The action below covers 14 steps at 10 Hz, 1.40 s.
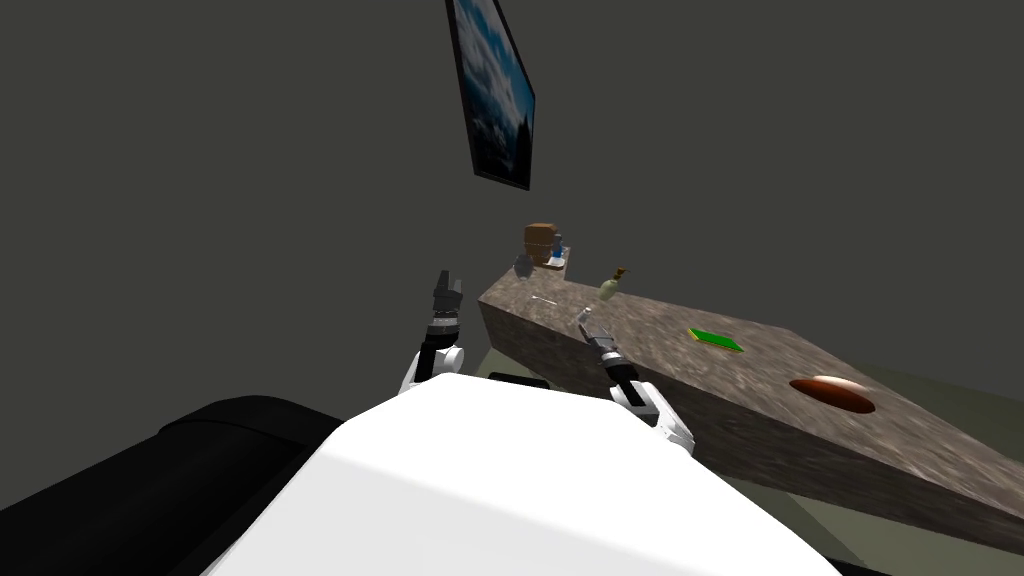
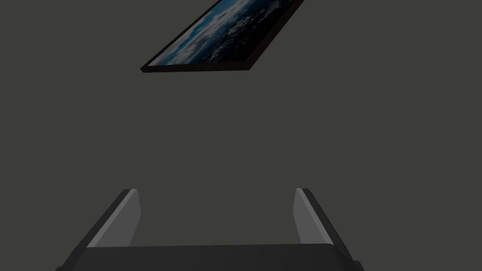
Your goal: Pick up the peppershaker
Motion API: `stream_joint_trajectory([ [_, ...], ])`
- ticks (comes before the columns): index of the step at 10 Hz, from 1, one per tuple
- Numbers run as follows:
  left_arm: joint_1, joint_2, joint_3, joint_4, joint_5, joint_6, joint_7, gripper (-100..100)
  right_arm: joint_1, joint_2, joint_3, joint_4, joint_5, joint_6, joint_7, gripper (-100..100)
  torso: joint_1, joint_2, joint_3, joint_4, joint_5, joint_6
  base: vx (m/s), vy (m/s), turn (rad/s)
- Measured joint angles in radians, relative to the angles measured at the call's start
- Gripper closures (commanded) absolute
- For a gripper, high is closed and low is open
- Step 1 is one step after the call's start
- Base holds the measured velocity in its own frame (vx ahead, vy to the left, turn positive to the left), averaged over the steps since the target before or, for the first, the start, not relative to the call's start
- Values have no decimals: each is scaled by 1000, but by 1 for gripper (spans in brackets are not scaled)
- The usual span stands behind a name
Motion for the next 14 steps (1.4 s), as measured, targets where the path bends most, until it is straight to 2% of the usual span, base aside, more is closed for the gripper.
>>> stream_joint_trajectory([
  [4, 0, 0, 0, 0, 0, 0, 0, 0, -53, -45, -10, 74, 34, 19, 59, -100, -3, -3, -1, 0, 0, 0, 121, 25, -11],
  [5, 0, 0, 0, 0, 0, 0, 0, 0, -54, -46, -10, 75, 35, 22, 62, 0, -3, 1, 0, 0, -1, 0, 14, 1, 1],
  [6, 0, 0, 0, 0, 0, 0, 0, 0, -54, -46, -10, 74, 35, 22, 61, -100, -4, 5, 3, 1, -1, 0, -56, 12, 161],
  [11, 0, 0, 0, 0, 0, 0, 0, 0, -154, -76, 4, 197, -40, -9, 112, -100, -3, 12, 7, 3, -1, 0, -55, 6, 45],
  [12, 0, 0, 0, 0, 0, 0, 0, 0, -166, -76, 1, 236, -45, -19, 119, -100, -3, 11, 6, 2, -1, 1, -52, 19, 108],
  [14, 0, 0, 0, 0, 0, 0, 0, 0, -220, -94, 8, 310, -82, -38, 142, -100, -3, 12, 7, 2, -1, 0, -47, 3, 36],
])
